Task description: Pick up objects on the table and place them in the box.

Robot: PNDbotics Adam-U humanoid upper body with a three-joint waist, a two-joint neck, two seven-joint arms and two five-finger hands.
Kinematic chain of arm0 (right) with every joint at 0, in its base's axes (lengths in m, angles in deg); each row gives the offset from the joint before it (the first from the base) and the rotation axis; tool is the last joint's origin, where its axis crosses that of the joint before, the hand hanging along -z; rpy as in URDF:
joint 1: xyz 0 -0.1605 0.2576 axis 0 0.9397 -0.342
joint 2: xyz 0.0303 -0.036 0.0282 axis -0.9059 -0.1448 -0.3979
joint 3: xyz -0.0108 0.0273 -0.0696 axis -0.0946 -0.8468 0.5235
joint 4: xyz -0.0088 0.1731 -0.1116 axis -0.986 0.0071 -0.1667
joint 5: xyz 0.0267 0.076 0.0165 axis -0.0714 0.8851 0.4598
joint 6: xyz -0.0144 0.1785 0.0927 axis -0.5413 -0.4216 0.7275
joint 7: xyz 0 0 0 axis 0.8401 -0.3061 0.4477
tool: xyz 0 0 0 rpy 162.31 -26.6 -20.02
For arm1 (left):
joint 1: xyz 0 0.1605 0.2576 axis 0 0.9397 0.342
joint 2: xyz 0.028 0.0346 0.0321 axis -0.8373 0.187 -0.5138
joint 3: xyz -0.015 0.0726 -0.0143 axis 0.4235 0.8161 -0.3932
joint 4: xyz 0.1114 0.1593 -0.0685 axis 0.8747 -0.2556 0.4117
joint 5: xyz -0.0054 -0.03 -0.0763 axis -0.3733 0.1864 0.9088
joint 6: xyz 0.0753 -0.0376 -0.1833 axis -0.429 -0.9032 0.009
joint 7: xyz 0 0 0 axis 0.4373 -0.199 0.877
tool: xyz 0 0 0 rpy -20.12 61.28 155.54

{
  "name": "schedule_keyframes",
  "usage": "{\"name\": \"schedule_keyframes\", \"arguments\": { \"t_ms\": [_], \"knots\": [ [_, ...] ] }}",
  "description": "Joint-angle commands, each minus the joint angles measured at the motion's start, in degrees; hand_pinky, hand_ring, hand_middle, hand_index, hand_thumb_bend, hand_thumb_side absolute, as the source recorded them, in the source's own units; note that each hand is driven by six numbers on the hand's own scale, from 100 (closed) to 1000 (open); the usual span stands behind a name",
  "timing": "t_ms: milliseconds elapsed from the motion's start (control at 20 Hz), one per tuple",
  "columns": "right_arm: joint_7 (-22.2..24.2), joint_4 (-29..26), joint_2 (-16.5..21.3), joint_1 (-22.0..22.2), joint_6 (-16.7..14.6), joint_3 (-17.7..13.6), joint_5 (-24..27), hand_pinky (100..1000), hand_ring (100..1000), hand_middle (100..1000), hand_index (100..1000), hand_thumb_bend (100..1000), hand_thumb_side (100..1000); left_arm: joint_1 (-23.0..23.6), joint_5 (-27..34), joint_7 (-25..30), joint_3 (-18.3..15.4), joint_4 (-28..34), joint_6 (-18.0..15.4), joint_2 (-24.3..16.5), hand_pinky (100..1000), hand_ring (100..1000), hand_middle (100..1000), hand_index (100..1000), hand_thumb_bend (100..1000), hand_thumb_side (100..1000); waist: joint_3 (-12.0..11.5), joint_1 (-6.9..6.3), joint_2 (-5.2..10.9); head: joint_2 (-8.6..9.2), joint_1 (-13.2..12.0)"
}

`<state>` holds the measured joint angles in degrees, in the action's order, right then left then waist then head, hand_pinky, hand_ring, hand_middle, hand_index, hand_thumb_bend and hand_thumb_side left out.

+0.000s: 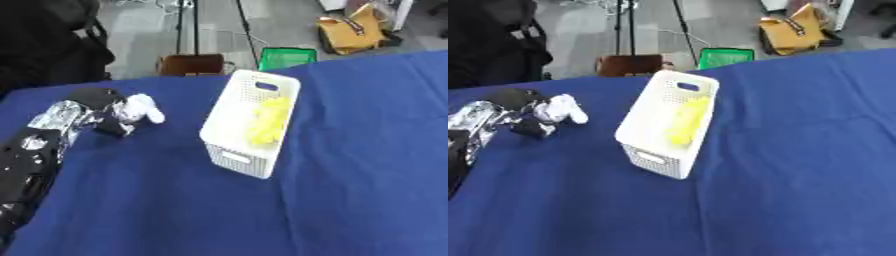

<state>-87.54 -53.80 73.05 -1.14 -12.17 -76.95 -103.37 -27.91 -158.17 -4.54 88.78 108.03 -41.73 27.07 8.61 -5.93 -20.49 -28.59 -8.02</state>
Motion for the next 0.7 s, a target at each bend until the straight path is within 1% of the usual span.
{"name": "schedule_keyframes", "arguments": {
  "t_ms": [50,200,250,300,400,450,500,550,700],
  "knots": [
    [-1.19,-0.93,1.3,-0.68,-1.32,-0.35,0.57,770,753,640,737,100,820,-1.34,-0.93,-0.18,-0.44,0.3,0.47,-0.97,767,838,823,908,281,762,0.18,0.14,0.94,0.7,-0.22],
    [-1.19,-0.93,1.35,-0.66,-1.33,-0.44,0.76,770,753,639,737,100,818,-1.39,-1.6,-0.7,-0.42,0.33,0.29,-0.76,754,819,801,882,266,753,0.25,0.13,0.88,0.63,-0.31],
    [-1.19,-0.93,1.36,-0.66,-1.33,-0.46,0.79,770,753,640,737,100,817,-1.42,-1.7,-0.91,-0.42,0.33,0.2,-0.71,728,796,780,866,242,741,0.24,0.12,0.86,0.61,-0.33],
    [-1.19,-0.93,1.37,-0.67,-1.34,-0.47,0.81,770,753,640,737,100,817,-1.44,-1.75,-1.22,-0.44,0.37,0.16,-0.66,728,796,780,866,242,741,0.25,0.1,0.84,0.6,-0.34],
    [-1.19,-0.93,1.38,-0.69,-1.34,-0.49,0.81,770,753,639,737,100,817,-1.43,-1.88,-1.86,-0.44,0.37,0.21,-0.6,700,773,758,844,219,728,0.27,0.07,0.83,0.6,-0.35],
    [-1.19,-0.93,1.38,-0.71,-1.34,-0.5,0.8,770,753,639,737,100,817,-1.4,-1.98,-2.15,-0.42,0.32,0.23,-0.57,658,739,739,818,212,716,0.29,0.05,0.82,0.62,-0.35],
    [-1.19,-0.93,1.37,-0.73,-1.32,-0.53,0.78,770,753,639,737,100,817,-1.34,-2.13,-2.39,-0.38,0.24,0.21,-0.53,658,739,739,818,212,716,0.34,0.03,0.8,0.65,-0.34],
    [-1.19,-0.93,1.36,-0.75,-1.3,-0.55,0.76,770,753,639,737,100,817,-1.3,-2.27,-2.59,-0.37,0.14,0.17,-0.5,635,714,728,803,202,702,0.37,0.01,0.78,0.68,-0.35],
    [-1.19,-0.93,1.39,-0.85,-1.27,-0.67,0.73,770,753,639,736,100,818,-1.16,-2.91,-3.18,-0.32,-0.07,0.05,-0.37,622,688,707,775,193,682,0.52,-0.01,0.72,0.82,-0.38]
  ]
}}
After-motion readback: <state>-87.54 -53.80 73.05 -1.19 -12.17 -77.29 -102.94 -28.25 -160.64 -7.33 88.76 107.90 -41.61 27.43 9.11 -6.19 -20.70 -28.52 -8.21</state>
